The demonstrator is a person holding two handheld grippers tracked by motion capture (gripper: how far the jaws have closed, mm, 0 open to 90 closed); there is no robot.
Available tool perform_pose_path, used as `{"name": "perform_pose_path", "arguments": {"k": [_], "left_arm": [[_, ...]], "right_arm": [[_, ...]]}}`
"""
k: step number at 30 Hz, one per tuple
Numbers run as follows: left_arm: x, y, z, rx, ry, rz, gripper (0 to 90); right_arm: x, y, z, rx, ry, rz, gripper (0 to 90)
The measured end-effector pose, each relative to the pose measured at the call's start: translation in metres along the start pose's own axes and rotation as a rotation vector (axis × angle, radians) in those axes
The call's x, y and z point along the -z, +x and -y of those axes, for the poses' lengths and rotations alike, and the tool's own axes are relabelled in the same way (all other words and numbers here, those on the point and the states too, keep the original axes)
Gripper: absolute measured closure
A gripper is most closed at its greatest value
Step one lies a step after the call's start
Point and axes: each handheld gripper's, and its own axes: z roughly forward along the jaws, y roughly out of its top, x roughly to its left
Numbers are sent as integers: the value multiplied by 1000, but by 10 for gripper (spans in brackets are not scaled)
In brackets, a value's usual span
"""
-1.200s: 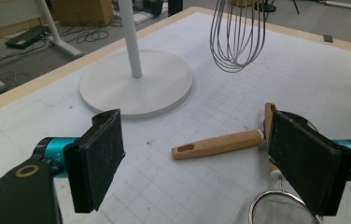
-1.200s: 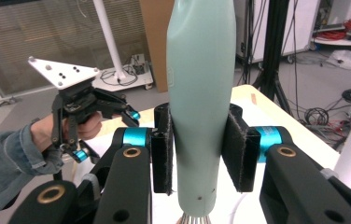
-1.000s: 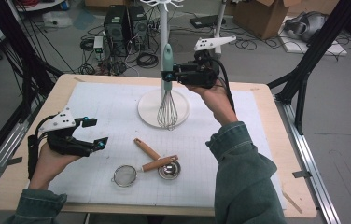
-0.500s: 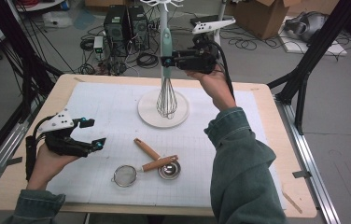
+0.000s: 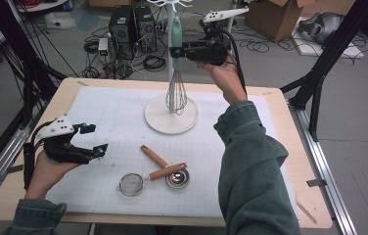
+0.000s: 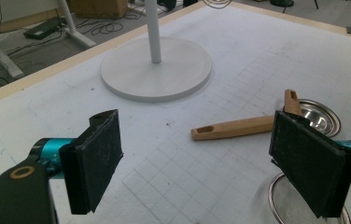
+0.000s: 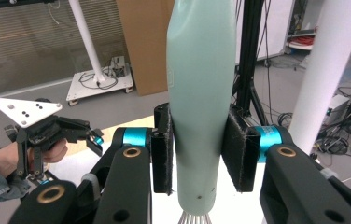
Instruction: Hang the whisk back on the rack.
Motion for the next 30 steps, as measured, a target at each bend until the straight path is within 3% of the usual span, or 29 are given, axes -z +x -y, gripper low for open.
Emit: {"name": "perform_pose_path", "arguments": {"k": [9, 30], "left_arm": [[3, 3, 1, 3, -8, -9, 174], [11, 6, 1, 14, -36, -18, 173]], "right_arm": [[0, -6, -17, 7, 8, 18, 671], [-7, -20, -24, -23, 27, 42, 671]]}}
